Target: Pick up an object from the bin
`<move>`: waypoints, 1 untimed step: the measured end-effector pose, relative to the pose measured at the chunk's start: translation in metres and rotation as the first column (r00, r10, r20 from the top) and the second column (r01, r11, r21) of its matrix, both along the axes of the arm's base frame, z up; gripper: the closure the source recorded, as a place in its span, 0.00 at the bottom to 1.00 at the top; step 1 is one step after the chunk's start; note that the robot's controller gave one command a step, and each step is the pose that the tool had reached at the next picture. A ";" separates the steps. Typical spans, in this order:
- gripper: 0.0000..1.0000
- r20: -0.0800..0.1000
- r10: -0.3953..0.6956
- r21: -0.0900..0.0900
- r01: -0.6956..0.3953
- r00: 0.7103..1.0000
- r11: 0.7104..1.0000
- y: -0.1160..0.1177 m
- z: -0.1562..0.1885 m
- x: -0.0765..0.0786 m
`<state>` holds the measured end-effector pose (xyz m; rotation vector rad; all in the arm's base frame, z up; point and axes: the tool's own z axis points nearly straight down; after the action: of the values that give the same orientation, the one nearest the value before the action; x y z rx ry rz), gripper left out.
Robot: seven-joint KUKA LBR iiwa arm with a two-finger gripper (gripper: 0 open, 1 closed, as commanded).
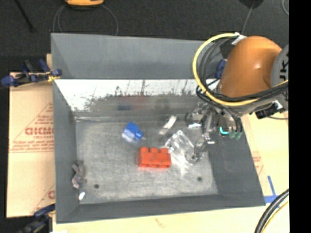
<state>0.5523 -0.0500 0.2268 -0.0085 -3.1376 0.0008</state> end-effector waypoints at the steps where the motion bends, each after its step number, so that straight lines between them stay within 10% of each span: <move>1: 0.00 0.007 -0.044 0.003 0.044 0.999 0.999 0.070 -0.149 -0.011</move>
Offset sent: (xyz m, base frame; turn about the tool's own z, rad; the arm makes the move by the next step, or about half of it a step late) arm -0.0115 0.0686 -0.1469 0.0476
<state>0.5412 0.0204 0.0778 -0.0775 -3.1438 -0.0041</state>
